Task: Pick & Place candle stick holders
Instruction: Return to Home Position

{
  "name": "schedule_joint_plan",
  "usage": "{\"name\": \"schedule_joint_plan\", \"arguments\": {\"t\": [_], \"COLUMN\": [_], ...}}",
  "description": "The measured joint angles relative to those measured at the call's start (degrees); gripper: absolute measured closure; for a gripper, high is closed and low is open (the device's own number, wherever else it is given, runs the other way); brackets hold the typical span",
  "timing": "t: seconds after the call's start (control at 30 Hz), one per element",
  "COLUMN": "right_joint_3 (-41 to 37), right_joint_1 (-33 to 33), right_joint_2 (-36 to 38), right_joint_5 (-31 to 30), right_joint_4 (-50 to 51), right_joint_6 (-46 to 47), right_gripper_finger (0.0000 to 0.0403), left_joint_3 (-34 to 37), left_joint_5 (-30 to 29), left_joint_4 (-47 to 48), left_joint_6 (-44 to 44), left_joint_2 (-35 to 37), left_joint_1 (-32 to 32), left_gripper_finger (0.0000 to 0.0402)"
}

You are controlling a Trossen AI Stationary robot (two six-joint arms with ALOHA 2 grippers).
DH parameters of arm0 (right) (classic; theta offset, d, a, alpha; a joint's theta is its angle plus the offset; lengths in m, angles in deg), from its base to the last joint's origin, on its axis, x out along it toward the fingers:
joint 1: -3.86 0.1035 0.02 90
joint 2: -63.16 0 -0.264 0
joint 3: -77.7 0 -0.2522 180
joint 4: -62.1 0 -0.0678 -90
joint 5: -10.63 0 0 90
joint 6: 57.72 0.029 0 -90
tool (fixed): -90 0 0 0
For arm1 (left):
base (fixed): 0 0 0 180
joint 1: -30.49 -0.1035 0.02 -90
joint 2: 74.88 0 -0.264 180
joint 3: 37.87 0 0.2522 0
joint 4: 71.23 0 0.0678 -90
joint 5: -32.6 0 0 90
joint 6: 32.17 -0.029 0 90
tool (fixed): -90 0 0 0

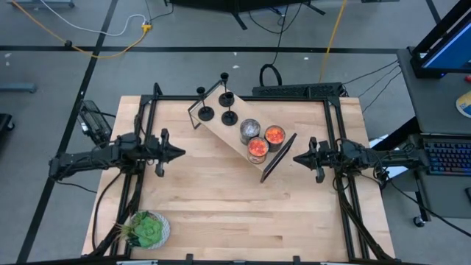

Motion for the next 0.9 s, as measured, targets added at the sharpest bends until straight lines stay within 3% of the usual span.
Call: {"name": "schedule_joint_plan", "arguments": {"t": [0.23,0.43,0.67,0.9], "right_joint_3": [0.0,0.0,0.0,0.0], "right_joint_1": [0.0,0.0,0.0,0.0], "right_joint_2": [0.0,0.0,0.0,0.0], "right_joint_5": [0.0,1.8,1.5,1.4], "right_joint_4": [-0.2,-0.2,-0.2,-0.2], "right_joint_6": [-0.5,-2.4,-2.1,-2.0], "right_gripper_finger": [0.0403,0.0403,0.0403,0.0403], "left_joint_3": [0.0,0.0,0.0,0.0], "left_joint_5": [0.0,-0.4,-0.4,-0.4], "left_joint_4": [4.9,5.3,5.1,5.1], "left_joint_6": [-1.2,-4.5,3.1,3.7], "left_joint_2": [6.7,6.1,5.9,5.9], "left_joint_1": [-0.6,-0.5,-0.5,-0.5], "left_gripper_finger": [0.0376,0.0376,0.0376,0.0376]}}
